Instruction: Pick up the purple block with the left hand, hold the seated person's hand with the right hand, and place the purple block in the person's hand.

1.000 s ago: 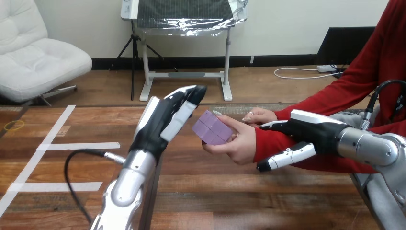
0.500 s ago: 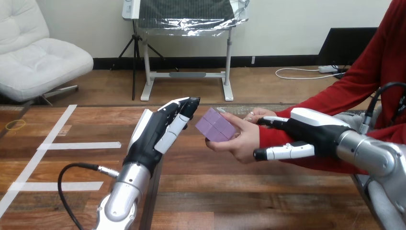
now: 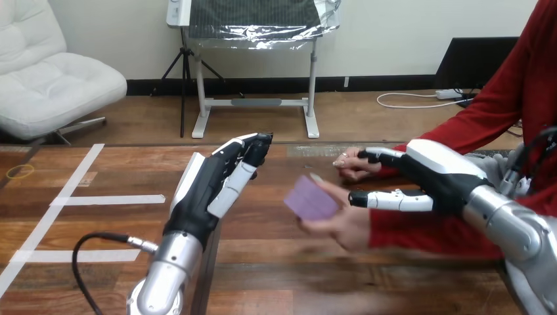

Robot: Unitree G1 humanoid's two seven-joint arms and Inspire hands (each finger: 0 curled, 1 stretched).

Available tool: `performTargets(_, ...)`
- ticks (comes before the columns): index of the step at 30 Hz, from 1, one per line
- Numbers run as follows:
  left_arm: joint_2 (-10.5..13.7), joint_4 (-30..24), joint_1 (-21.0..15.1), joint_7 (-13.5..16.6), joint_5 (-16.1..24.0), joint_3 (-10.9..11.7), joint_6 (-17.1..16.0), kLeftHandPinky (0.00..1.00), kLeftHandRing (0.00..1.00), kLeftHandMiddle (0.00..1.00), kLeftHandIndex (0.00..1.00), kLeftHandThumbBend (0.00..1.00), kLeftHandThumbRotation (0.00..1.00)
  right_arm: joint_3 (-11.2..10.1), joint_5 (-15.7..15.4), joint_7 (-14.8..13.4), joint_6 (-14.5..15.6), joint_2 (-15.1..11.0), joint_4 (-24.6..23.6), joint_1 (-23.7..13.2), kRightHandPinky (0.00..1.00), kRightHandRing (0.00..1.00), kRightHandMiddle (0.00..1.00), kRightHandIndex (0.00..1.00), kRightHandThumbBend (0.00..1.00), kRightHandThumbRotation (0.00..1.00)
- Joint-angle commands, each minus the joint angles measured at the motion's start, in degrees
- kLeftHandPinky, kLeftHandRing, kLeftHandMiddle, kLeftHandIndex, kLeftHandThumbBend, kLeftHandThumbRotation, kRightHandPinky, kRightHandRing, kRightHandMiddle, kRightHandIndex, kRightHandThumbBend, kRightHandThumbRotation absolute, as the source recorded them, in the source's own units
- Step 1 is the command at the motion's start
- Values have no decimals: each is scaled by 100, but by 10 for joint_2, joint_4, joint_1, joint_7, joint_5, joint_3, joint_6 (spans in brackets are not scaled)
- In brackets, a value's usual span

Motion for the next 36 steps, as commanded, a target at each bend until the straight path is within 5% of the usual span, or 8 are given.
performTargets(1, 8, -71, 13, 6, -2, 3, -22, 72, 78, 81, 77, 75, 100, -32, 15, -46, -18, 17, -46, -5, 79, 88, 90, 91, 97, 100)
performTargets(10, -2, -162, 80, 7, -23, 10, -27, 72, 78, 80, 76, 81, 100, -63, 57, -89, -51, 30, -113, 42, 73, 86, 89, 90, 93, 100)
performTargets(20, -14, -239, 154, 10, -56, 14, -68, 72, 78, 79, 76, 84, 100, -94, 121, -116, -109, 64, -211, 119, 72, 86, 90, 90, 93, 100)
performTargets(30, -15, -291, 214, 2, -76, 7, -106, 72, 77, 78, 75, 82, 100, -95, 180, -133, -179, 118, -269, 196, 77, 86, 89, 89, 92, 100)
performTargets(36, -18, -311, 246, -4, -92, -2, -136, 71, 77, 77, 75, 80, 100, -85, 201, -133, -197, 153, -299, 246, 80, 87, 89, 89, 91, 100)
